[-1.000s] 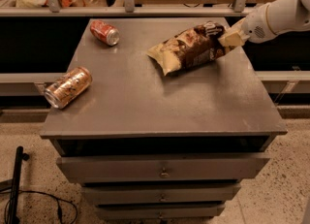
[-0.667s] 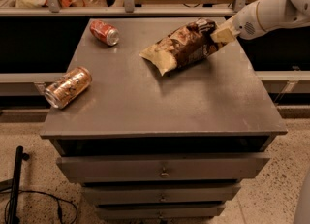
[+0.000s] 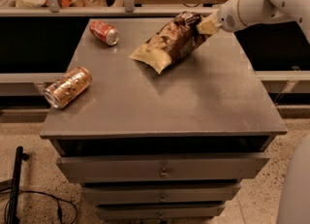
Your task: Move brown chip bag near coke can
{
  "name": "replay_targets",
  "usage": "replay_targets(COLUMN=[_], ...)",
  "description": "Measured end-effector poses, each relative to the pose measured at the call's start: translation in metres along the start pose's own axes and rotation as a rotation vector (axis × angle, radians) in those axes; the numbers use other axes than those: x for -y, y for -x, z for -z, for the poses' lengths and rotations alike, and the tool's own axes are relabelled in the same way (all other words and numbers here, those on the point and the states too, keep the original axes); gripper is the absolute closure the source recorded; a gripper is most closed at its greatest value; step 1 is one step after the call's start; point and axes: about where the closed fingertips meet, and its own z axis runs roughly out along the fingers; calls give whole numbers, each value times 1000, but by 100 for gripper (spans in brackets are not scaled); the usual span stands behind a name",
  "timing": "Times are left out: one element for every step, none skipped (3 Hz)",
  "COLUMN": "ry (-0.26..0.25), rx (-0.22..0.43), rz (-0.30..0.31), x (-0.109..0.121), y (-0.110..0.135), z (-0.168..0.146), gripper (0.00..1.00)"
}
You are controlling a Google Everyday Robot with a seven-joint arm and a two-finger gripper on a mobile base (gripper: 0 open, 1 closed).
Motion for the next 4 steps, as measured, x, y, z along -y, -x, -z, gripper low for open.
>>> replay_targets(ry=[-13,-27,-36,-44], rx=[27,43,54,67], rz=[-20,-46,-64,-81], x=[0,-2,-2,-2], y=[17,33,47,61], z=[-18,-39,-58,-74], gripper=[100,100,100,100])
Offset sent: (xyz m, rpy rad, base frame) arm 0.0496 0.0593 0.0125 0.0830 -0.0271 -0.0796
